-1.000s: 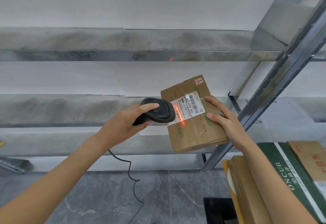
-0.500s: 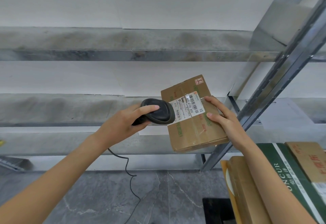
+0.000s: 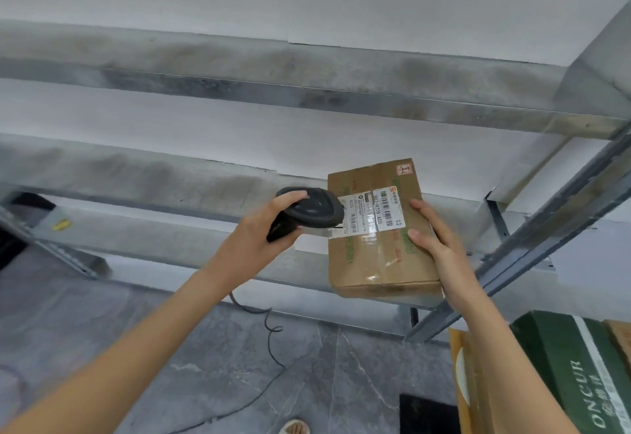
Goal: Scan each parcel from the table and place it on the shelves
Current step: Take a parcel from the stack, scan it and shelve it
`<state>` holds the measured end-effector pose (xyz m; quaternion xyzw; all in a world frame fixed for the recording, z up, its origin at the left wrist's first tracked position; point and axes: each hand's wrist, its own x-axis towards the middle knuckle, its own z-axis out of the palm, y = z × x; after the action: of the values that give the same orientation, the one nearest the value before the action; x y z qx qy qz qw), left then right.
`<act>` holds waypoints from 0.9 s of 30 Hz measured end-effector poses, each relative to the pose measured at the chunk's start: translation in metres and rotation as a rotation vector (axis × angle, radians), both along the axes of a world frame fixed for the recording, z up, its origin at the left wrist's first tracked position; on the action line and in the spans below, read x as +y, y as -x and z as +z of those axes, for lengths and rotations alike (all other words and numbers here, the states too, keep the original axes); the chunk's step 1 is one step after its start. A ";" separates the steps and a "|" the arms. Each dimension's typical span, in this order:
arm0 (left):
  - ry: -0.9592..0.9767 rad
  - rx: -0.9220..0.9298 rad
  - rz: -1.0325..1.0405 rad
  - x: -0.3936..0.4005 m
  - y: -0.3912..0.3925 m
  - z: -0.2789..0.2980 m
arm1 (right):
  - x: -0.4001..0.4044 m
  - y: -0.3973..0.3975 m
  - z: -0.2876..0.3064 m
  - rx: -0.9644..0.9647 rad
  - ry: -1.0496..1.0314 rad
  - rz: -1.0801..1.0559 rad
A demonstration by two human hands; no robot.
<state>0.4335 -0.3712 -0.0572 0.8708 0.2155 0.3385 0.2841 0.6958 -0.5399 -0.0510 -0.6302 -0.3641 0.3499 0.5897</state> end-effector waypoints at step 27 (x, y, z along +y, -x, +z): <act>0.271 -0.679 0.958 0.035 0.387 0.009 | 0.237 0.437 -0.011 0.491 -0.002 0.430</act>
<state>0.0468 -0.3364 -0.0480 0.4762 0.5221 0.6576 0.2612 0.2591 -0.3024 -0.0623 -0.4349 -0.3361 0.6077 0.5733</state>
